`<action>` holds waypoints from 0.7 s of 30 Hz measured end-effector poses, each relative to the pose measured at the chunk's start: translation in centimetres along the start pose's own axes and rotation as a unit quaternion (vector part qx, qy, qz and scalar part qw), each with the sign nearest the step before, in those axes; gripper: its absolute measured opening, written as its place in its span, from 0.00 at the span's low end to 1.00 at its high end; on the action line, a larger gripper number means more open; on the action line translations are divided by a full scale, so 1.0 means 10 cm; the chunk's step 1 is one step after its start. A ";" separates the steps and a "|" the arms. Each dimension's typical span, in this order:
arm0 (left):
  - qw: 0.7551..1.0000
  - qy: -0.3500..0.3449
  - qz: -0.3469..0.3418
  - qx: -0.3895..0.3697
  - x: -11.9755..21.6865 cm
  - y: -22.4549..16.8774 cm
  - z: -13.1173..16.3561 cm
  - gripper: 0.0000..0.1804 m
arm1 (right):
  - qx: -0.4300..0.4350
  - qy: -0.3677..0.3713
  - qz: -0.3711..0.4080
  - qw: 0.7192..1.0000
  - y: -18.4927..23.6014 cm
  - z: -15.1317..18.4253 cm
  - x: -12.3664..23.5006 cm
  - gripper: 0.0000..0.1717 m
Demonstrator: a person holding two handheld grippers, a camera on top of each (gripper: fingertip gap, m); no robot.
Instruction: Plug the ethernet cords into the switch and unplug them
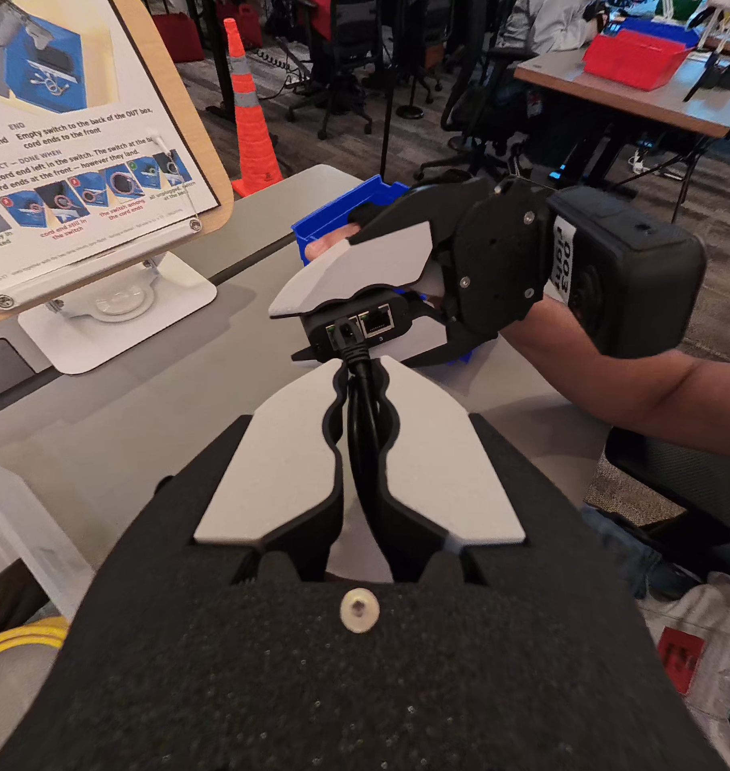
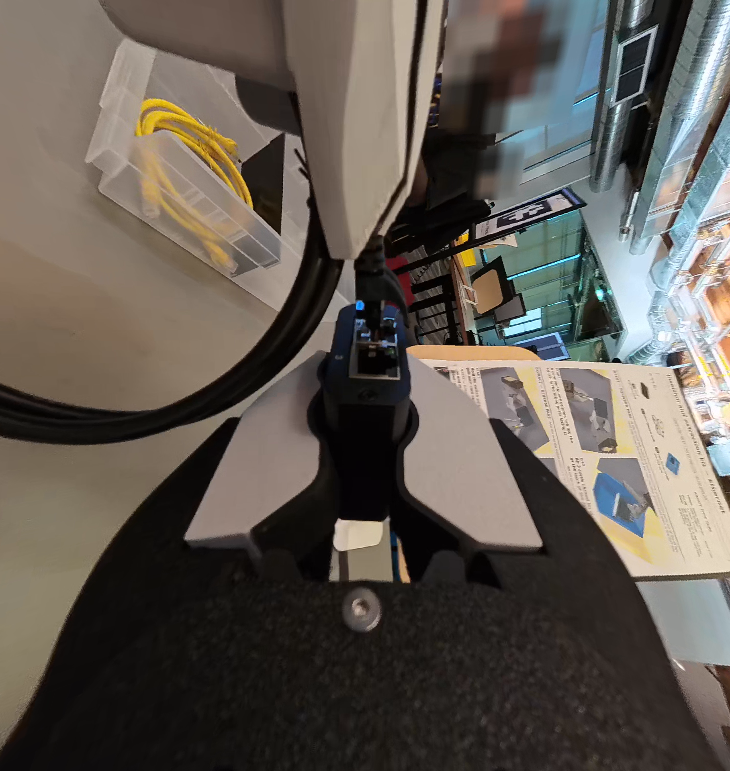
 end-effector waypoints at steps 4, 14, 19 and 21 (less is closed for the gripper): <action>0.999 -0.031 -0.007 0.021 0.24 -0.05 0.16 0.19 | -0.008 0.030 -0.015 0.999 0.02 0.09 -0.04 0.15; 0.973 -0.084 -0.125 0.173 0.71 0.09 1.97 0.28 | -0.049 0.095 -0.007 0.994 -0.16 0.38 0.03 0.15; 0.964 -0.082 -0.148 0.206 0.78 0.29 2.12 0.27 | -0.057 0.103 -0.006 0.993 -0.20 0.41 0.06 0.15; 0.959 -0.078 -0.160 0.221 0.84 0.41 2.15 0.27 | -0.055 0.107 -0.008 0.993 -0.18 0.43 0.04 0.15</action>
Point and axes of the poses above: each gripper's, where its closed fingertips meet, x back along the fingers, z out of its underside, y = z × x across the jaws, the point moved 8 cm from there along x, back along the fingers, and after that the axes turned 1 degree about -x, right-handed, at the moved point
